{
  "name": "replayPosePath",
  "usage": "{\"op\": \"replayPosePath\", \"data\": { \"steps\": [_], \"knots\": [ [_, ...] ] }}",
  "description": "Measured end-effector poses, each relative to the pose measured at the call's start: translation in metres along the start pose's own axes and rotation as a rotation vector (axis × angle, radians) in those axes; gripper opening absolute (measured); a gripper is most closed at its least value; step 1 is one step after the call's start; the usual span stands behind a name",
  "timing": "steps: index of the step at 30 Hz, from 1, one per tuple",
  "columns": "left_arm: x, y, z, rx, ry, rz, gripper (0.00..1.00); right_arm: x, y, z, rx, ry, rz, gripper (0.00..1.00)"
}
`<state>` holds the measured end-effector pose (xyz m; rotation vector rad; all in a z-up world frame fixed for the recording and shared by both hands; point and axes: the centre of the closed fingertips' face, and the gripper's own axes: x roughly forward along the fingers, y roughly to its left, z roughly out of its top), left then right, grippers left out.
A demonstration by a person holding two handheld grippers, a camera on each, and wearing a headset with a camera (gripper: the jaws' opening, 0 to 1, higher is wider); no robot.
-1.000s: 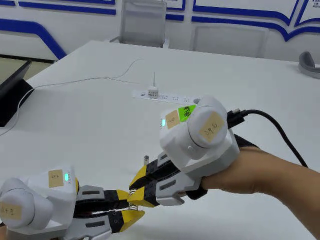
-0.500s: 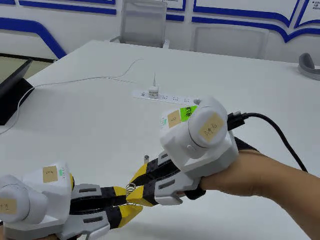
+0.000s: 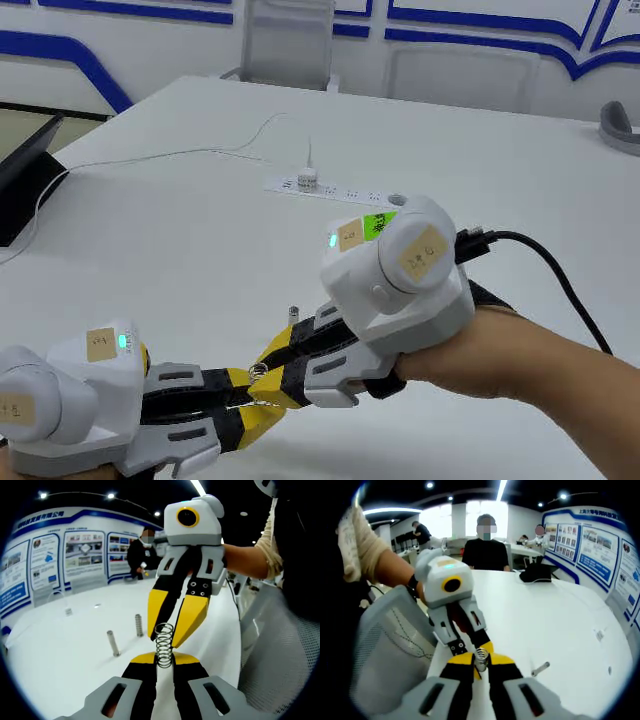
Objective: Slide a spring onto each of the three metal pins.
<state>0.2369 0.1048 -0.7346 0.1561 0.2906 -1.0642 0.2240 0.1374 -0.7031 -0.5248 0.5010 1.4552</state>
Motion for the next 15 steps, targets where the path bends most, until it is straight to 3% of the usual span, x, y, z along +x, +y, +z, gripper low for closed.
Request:
{"op": "replayPosePath", "data": {
  "steps": [5,15],
  "knots": [
    [-0.001,0.005,0.0,-0.012,-0.004,0.023,0.15,-0.002,-0.005,0.001,0.01,-0.009,-0.018,0.12],
    [-0.005,0.012,-0.003,-0.06,0.003,0.058,0.32,-0.007,-0.014,0.003,0.02,-0.024,-0.052,0.12]
  ]
}}
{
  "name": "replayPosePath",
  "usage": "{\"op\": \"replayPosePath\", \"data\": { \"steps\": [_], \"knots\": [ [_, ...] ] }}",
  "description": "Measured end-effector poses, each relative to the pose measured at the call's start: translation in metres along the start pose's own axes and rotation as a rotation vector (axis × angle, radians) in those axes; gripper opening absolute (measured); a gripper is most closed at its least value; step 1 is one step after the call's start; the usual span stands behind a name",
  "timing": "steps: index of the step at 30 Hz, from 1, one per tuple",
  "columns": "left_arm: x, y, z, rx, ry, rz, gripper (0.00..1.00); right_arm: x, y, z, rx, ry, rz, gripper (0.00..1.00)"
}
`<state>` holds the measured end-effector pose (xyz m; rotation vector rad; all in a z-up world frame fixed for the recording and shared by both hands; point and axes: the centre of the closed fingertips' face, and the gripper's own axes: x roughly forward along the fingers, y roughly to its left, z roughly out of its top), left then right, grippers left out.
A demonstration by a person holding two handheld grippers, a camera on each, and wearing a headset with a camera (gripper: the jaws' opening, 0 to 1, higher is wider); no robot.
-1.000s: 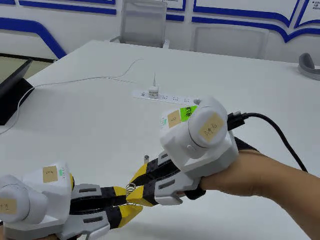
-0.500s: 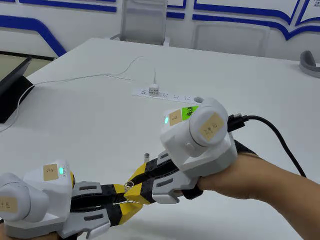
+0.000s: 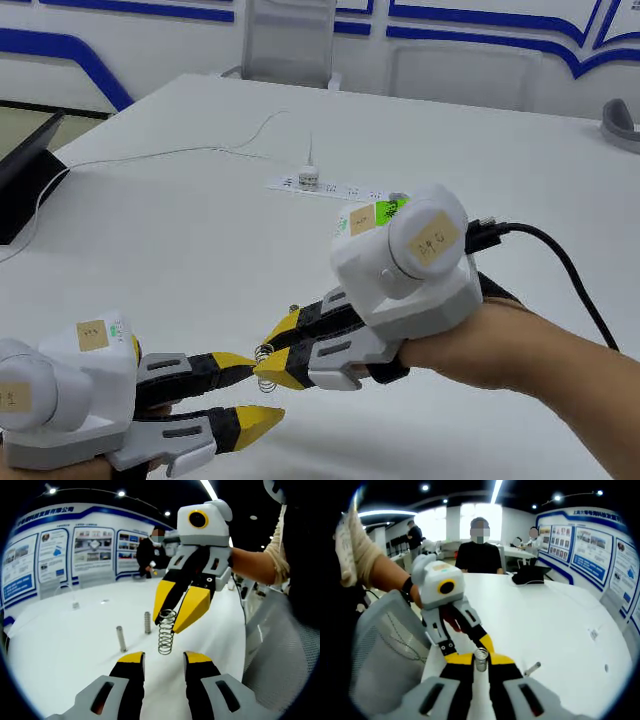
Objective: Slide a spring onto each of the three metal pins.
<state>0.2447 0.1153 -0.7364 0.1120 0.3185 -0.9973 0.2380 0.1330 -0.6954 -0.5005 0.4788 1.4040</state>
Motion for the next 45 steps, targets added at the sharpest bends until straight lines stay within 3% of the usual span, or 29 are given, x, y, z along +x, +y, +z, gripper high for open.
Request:
{"op": "replayPosePath", "data": {
  "steps": [17,32,45],
  "knots": [
    [-0.005,0.01,-0.002,-0.027,0.001,0.051,0.55,-0.012,-0.024,0.003,0.02,-0.022,-0.082,0.12],
    [-0.005,0.011,-0.002,-0.039,0.002,0.071,0.76,-0.025,-0.066,0.01,0.067,-0.062,-0.225,0.12],
    [-0.006,0.01,0.0,-0.049,-0.01,0.071,0.91,-0.026,-0.097,0.01,0.158,-0.109,-0.305,0.12]
  ]
}}
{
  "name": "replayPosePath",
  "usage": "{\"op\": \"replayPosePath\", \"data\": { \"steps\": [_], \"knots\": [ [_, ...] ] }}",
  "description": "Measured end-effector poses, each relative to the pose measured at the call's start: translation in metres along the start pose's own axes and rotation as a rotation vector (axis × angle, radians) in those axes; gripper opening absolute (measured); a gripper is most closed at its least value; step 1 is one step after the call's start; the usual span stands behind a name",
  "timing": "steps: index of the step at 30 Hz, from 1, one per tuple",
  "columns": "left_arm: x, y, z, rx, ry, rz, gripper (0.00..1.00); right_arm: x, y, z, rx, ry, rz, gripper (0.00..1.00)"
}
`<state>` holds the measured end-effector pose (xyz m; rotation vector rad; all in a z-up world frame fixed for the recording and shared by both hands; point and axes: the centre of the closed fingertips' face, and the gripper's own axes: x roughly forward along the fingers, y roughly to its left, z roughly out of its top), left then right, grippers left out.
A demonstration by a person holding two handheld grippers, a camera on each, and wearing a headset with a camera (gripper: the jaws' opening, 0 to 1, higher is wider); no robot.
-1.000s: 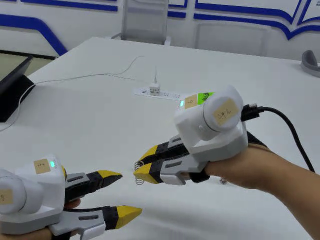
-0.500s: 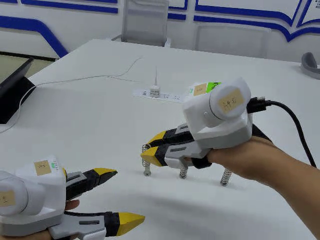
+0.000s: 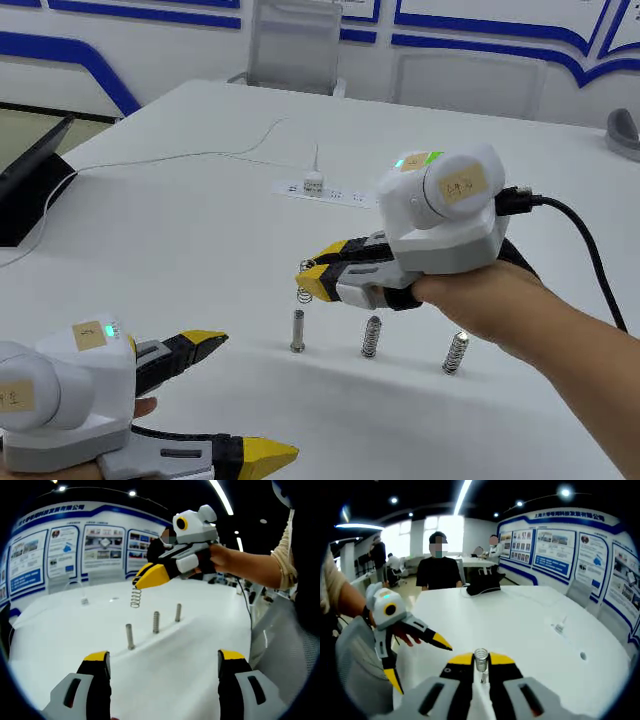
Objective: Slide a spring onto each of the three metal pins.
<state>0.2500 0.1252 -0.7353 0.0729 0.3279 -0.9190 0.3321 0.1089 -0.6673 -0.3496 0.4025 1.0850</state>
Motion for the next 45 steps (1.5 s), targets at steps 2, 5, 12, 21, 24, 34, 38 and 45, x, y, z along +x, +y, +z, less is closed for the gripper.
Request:
{"op": "replayPosePath", "data": {
  "steps": [2,5,12,21,24,34,38,45],
  "knots": [
    [0.0,0.0,0.0,-0.001,-0.002,0.001,0.94,0.003,-0.001,-0.001,0.003,0.0,-0.005,0.12],
    [0.0,-0.001,0.0,-0.007,-0.004,0.0,0.97,0.01,-0.003,-0.005,0.005,0.011,-0.009,0.12],
    [0.0,-0.001,-0.001,-0.014,-0.004,0.001,1.0,0.019,-0.006,-0.014,0.024,0.029,-0.01,0.12],
    [0.001,0.0,-0.003,-0.028,0.0,0.006,1.0,0.025,-0.007,-0.024,0.034,0.052,-0.007,0.12],
    [0.001,0.0,-0.003,-0.03,0.0,0.007,1.0,0.026,-0.007,-0.026,0.037,0.055,-0.007,0.12],
    [0.001,0.0,-0.003,-0.034,-0.002,0.01,1.0,0.029,-0.008,-0.03,0.046,0.059,-0.011,0.12],
    [0.0,0.001,-0.003,-0.033,-0.002,0.011,1.0,0.03,-0.01,-0.032,0.056,0.056,-0.013,0.12],
    [0.001,0.0,-0.002,-0.036,-0.002,0.009,1.0,0.03,-0.008,-0.032,0.056,0.056,-0.012,0.12]
  ]
}}
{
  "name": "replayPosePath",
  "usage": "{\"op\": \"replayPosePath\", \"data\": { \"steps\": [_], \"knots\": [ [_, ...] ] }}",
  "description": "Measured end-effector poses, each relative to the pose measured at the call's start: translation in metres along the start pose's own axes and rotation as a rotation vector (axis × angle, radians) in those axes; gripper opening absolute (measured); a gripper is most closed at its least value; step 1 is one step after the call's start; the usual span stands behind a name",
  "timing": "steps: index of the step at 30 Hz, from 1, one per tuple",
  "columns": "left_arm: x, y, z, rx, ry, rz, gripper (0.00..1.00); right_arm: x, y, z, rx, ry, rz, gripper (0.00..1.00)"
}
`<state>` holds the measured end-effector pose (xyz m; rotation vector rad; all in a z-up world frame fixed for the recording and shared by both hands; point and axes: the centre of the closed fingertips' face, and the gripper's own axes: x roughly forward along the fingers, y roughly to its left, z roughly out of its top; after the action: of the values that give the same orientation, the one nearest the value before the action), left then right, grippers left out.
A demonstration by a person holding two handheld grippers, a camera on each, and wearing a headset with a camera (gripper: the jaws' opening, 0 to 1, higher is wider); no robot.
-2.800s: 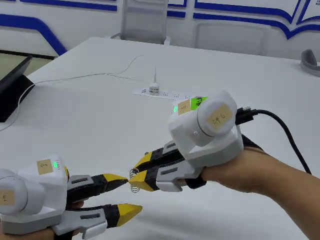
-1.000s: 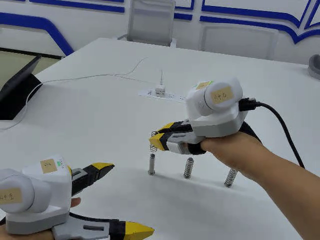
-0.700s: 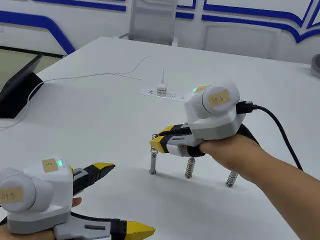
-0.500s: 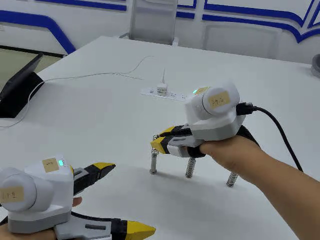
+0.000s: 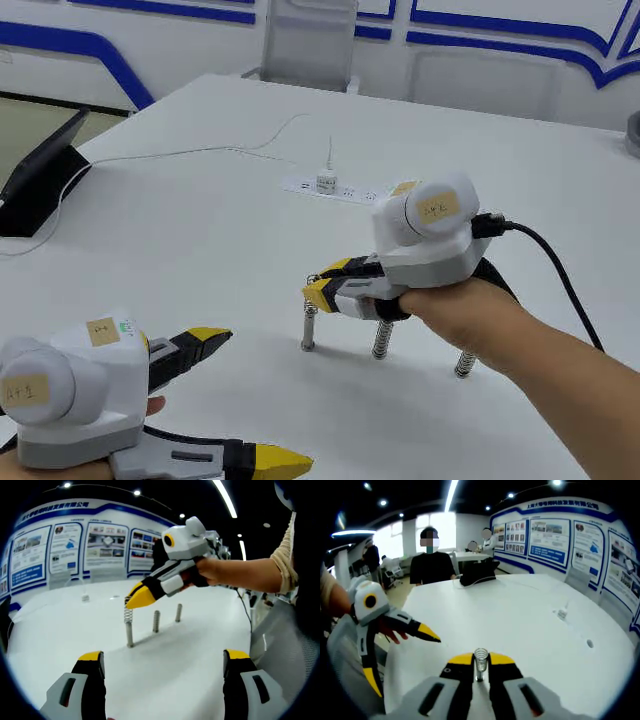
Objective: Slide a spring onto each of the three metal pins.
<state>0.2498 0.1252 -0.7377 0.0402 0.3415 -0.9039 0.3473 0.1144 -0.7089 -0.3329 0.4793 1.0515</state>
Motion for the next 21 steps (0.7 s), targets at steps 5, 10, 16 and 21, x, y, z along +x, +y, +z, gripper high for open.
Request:
{"op": "replayPosePath", "data": {
  "steps": [5,10,16,21],
  "knots": [
    [-0.0004,0.0006,-0.0004,-0.001,0.004,0.003,1.0,-0.0008,0.0004,-0.001,0.003,0.004,0.002,0.12],
    [-0.0006,0.0006,0.0003,0.003,0.002,0.003,1.0,-0.0005,0.0012,-0.0026,0.003,0.008,0.003,0.12],
    [-0.0008,0.0008,0.0013,0.007,-0.003,0.006,1.0,0.0013,0.0002,-0.0053,0.007,0.013,0.0,0.12],
    [-0.0008,0.0012,0.001,0.001,-0.003,0.007,1.0,0.0041,-0.0002,-0.0095,0.011,0.019,-0.001,0.12]
  ]
}}
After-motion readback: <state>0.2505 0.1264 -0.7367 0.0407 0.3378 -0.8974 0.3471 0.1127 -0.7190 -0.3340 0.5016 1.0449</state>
